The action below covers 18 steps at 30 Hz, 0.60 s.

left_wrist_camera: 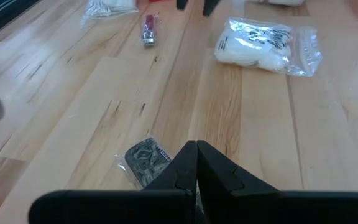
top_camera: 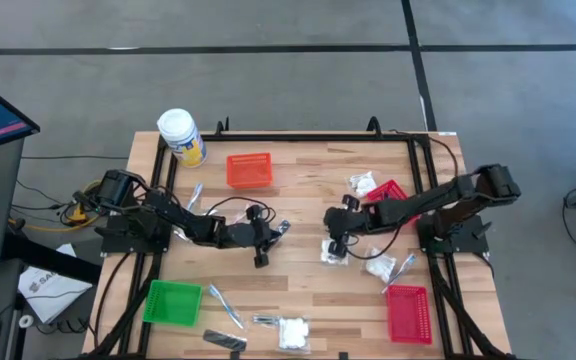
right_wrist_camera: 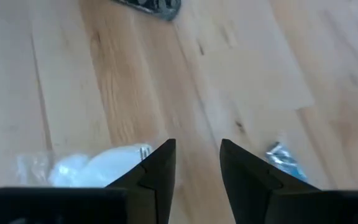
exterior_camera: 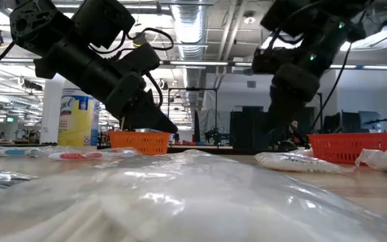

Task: Pick & Place Travel size toiletries
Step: Put the silver nail cutter into the bottom red basket

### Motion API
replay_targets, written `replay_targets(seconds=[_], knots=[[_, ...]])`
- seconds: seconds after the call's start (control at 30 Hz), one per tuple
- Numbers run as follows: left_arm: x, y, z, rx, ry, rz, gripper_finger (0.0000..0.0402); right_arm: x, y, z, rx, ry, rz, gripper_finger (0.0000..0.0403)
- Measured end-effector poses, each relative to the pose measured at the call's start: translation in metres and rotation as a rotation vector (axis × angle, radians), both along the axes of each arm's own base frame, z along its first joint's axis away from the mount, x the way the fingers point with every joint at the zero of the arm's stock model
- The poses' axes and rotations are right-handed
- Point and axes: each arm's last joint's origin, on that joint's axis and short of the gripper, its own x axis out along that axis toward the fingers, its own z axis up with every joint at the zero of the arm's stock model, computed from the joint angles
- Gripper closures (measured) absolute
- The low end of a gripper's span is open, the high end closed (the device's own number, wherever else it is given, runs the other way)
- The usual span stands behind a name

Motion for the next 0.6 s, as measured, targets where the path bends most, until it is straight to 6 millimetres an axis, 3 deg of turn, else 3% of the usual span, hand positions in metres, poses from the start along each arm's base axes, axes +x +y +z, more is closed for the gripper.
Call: replay_targets(seconds=[0.17, 0.3, 0.6], knots=[[0.0, 0.0, 0.001, -0.001, -0.006, 0.0, 0.0399, -0.01, -0.012, 0.015, -0.034, 0.018, 0.024, 0.0284], [0.001, 0.0, 0.001, -0.004, -0.012, -0.001, 0.0399, -0.016, -0.021, 0.013, -0.054, 0.085, 0.022, 0.0268], [0.001, -0.001, 0.002, -0.025, -0.021, -0.019, 0.0399, -0.023, -0.036, 0.01, -0.1, 0.189, 0.05, 0.0163]])
